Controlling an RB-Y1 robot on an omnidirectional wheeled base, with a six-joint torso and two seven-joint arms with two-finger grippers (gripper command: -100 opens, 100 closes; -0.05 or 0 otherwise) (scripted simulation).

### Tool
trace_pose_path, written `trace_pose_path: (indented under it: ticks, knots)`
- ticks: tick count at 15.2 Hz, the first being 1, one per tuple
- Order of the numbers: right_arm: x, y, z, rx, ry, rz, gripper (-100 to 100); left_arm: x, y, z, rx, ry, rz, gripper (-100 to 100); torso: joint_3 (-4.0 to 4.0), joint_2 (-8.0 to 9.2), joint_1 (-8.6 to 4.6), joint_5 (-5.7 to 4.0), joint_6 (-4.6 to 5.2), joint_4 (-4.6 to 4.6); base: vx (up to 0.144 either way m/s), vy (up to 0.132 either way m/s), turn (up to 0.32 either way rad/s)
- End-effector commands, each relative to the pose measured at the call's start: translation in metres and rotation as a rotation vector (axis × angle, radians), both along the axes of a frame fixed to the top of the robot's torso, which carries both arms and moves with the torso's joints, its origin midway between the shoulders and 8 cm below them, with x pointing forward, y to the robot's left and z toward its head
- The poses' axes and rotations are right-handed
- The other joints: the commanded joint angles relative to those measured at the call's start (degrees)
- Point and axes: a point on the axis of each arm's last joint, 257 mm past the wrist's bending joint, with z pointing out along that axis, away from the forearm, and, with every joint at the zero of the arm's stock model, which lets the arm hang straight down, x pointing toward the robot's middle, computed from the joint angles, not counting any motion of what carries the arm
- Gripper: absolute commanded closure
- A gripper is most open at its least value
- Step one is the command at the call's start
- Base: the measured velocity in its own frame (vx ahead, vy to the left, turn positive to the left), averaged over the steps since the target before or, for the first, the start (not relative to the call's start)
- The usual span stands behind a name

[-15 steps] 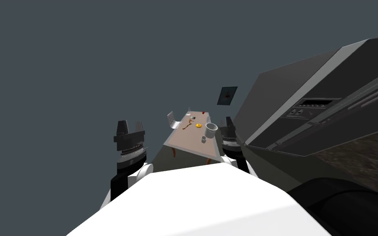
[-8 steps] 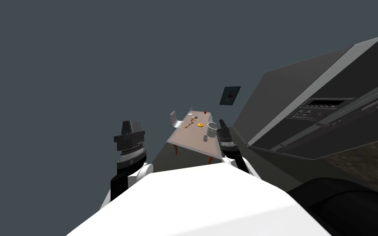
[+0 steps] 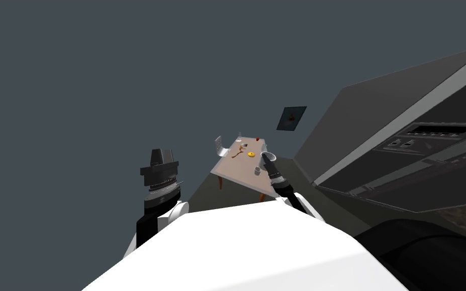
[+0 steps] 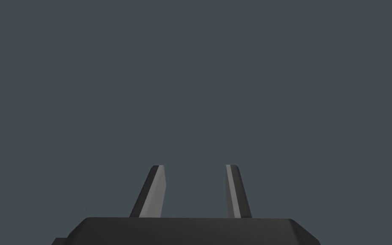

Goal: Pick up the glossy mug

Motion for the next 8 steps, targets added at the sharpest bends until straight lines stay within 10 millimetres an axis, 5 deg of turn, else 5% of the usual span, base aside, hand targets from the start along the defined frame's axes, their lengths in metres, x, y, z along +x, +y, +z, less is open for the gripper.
trace_pose_path:
  ticks: [1, 8]
  knots:
    - [0.006, 0.006, -0.028, -0.066, 0.060, 0.021, -100, 0.000, 0.000, 0.000, 0.000, 0.000, 0.000, 0, 0.00, 0.00, 0.00, 0.00, 0.00, 0.00, -0.014, 0.032, 0.196]
    - [0.012, 0.000, -0.107, -0.238, 0.220, 0.064, -100, 0.000, 0.000, 0.000, 0.000, 0.000, 0.000, 0, -0.04, -0.06, -0.06, -0.02, -0.02, -0.02, -0.007, 0.019, 0.171]
